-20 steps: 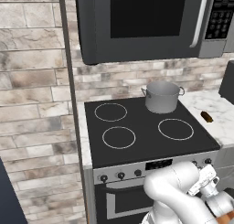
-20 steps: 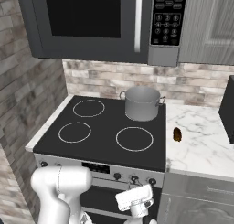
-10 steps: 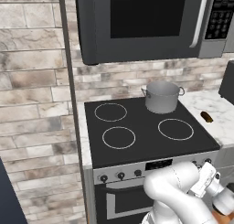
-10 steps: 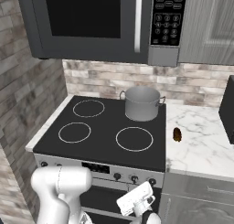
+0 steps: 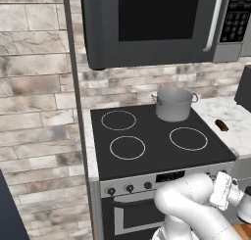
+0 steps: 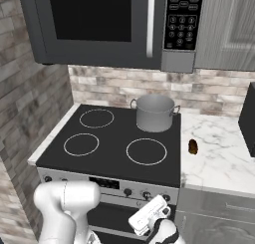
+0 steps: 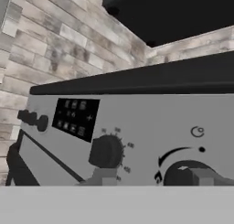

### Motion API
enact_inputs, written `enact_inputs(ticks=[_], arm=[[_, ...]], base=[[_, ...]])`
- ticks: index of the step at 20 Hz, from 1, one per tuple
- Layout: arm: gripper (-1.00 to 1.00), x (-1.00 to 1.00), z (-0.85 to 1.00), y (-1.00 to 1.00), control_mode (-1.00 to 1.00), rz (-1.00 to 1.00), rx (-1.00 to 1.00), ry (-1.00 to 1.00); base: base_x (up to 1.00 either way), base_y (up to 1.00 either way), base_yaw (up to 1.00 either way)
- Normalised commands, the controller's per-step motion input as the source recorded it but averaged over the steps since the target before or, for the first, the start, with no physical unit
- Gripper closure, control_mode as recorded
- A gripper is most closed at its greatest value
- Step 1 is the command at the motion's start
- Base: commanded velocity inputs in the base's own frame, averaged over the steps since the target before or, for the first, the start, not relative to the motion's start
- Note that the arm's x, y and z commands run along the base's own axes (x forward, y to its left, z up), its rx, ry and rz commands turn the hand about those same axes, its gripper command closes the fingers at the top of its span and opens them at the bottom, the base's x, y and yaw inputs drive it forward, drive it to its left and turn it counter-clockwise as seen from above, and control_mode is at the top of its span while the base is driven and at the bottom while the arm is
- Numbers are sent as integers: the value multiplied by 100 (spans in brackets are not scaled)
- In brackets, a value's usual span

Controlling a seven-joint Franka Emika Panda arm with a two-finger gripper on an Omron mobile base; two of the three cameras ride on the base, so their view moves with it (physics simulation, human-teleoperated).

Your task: Turn on the burner for the pot on the stove. Wait thirty seconds for the pot to heat up. Then add the sweet potato to the pot.

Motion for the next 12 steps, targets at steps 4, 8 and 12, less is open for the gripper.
enact_inputs(ticks=[4, 8, 12], arm=[[100, -22, -100, 0, -100, 93, -36, 10], [100, -25, -100, 0, -100, 92, -37, 16], [100, -26, -100, 0, -100, 92, -38, 19]], base=[[0, 0, 0], [0, 0, 0], [0, 0, 0]])
